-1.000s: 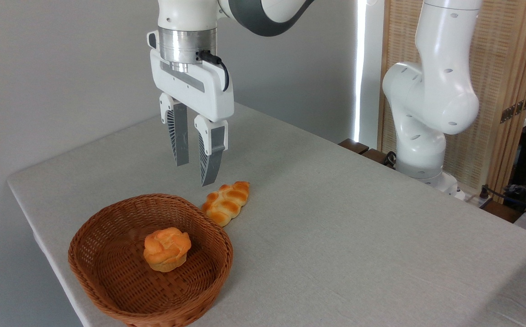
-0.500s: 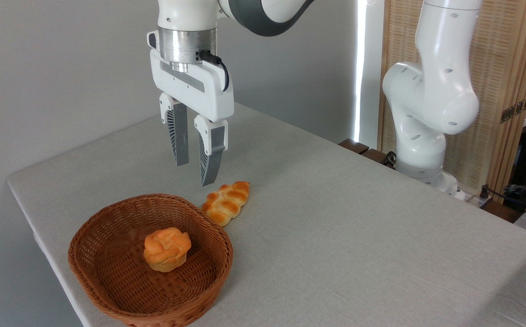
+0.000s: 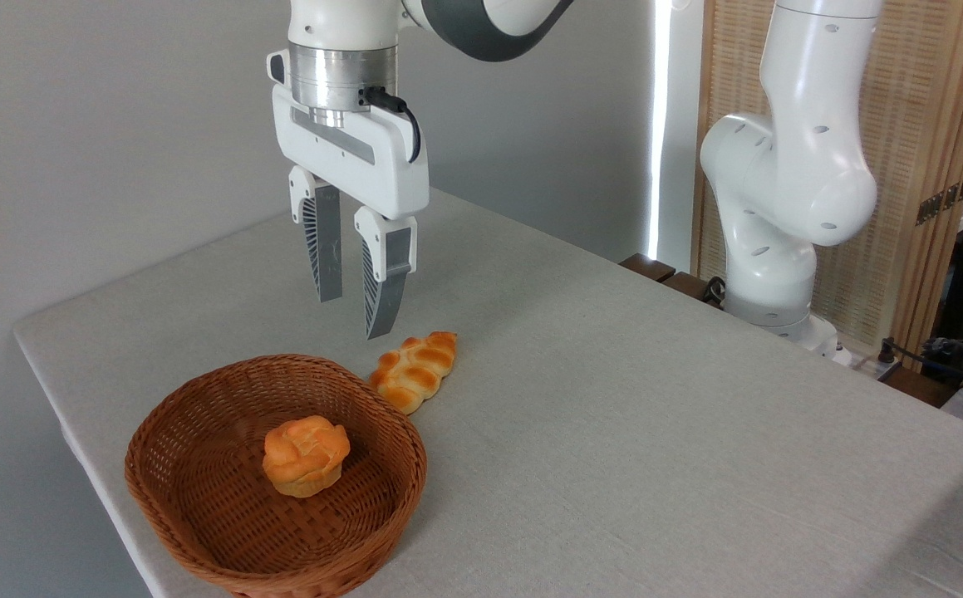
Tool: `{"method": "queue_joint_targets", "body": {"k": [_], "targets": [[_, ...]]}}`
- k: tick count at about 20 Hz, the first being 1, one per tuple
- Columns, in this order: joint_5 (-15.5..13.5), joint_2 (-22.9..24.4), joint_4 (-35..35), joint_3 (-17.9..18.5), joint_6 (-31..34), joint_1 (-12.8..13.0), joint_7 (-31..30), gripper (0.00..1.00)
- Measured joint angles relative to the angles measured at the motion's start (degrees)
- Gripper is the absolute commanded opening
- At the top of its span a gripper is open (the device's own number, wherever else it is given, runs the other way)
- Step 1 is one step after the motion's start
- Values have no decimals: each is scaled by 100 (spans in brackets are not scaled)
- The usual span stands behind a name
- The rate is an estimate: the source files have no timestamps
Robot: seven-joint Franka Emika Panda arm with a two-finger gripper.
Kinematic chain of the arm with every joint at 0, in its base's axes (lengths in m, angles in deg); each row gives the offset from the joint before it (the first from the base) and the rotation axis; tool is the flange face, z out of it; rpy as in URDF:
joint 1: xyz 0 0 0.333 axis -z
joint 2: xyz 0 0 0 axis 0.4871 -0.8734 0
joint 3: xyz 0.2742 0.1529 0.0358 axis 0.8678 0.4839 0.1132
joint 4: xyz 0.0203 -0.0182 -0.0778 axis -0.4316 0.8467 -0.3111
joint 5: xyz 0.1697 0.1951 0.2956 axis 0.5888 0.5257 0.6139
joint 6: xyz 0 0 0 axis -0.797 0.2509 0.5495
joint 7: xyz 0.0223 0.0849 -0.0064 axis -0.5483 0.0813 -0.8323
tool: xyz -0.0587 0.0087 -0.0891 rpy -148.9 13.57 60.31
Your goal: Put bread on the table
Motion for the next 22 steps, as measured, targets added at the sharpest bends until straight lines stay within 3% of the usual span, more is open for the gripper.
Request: {"method": "queue_joint_targets", "body": {"k": [22], "targets": [[0,1,-69,81,0,0,0,100]]}}
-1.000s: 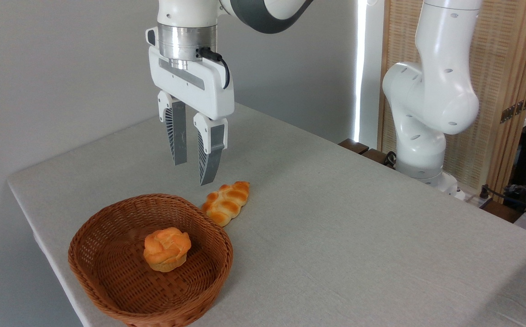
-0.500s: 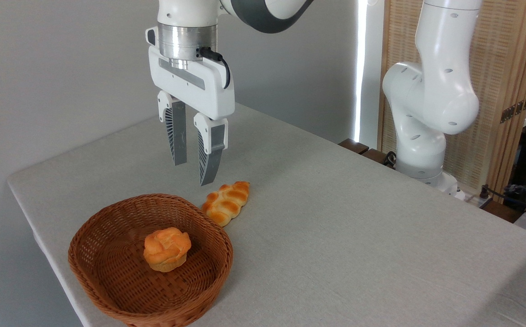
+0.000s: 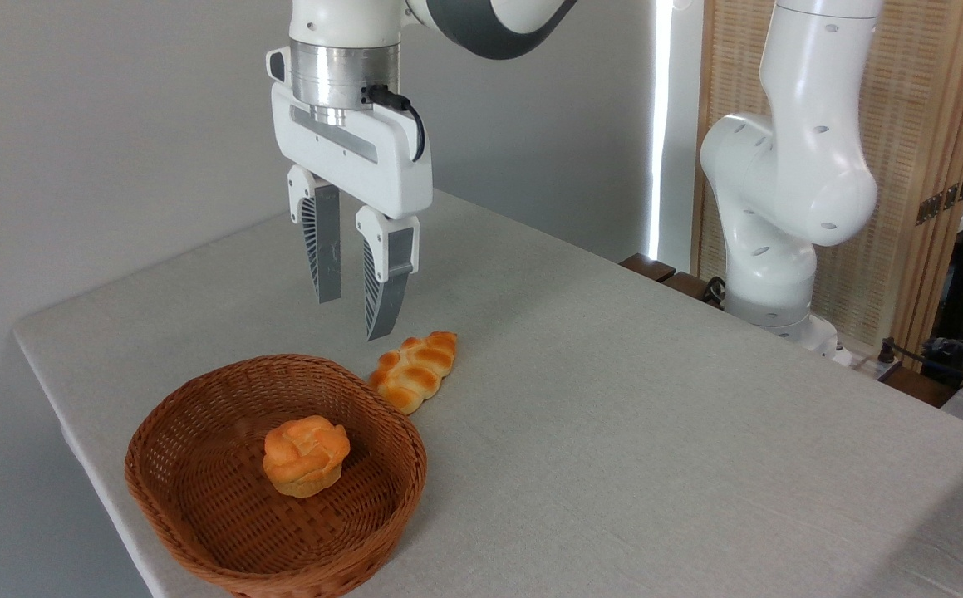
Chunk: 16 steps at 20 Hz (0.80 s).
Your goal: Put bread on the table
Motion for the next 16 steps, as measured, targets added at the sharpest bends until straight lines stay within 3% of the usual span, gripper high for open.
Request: {"method": "queue_joint_targets", "body": {"k": [6,12,16], "targets": [[0,-89,-71,3,-45,0,-5,100],[-94,-624,-57,24,-1135,-1,-415,100],[-100,-886,-57,24,-1296,3,-466,100]]}}
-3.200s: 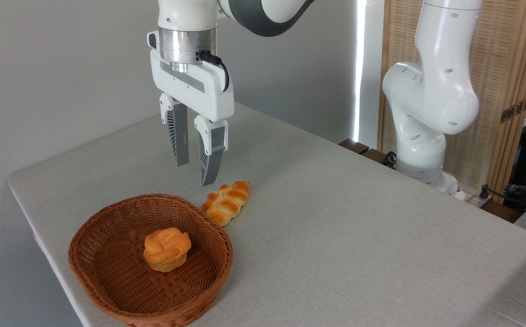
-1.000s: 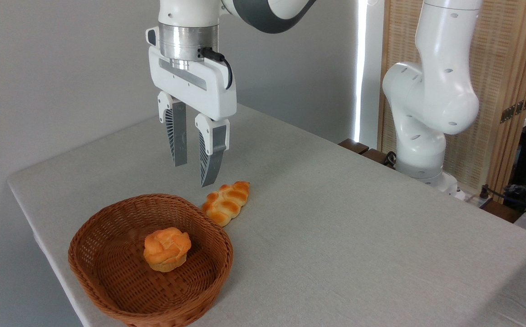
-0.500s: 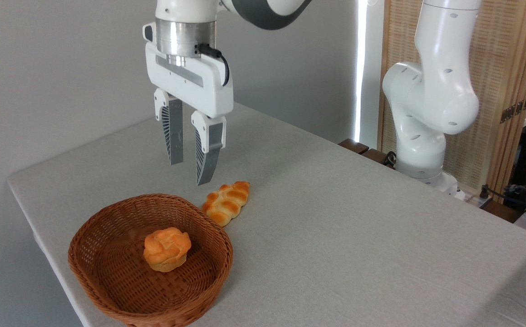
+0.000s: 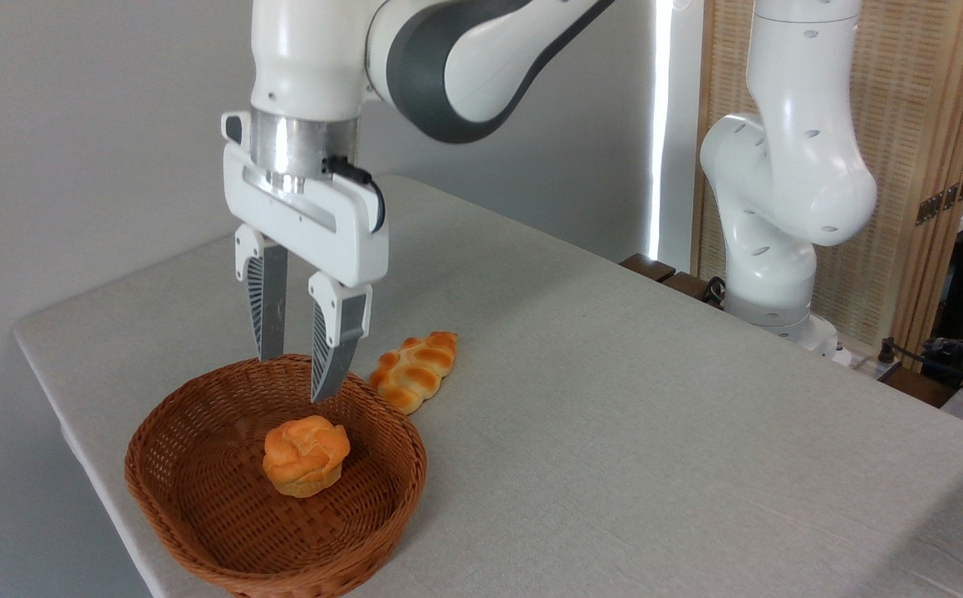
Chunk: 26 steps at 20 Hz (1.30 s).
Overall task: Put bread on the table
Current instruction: 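Lower the open gripper into the basket around the orange flower bun, then close the gripper on the orange bun and lift it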
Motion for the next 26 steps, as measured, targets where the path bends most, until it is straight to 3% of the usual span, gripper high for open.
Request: {"method": "queue_joint_targets", "body": {"k": [23,24,26], "targets": [[52,-1013,-1,0,-450,10,7,99],[131,-1034,-2,0,-459,13,8,87],[223,-1068,-4,-7,-470,24,8,52]]}}
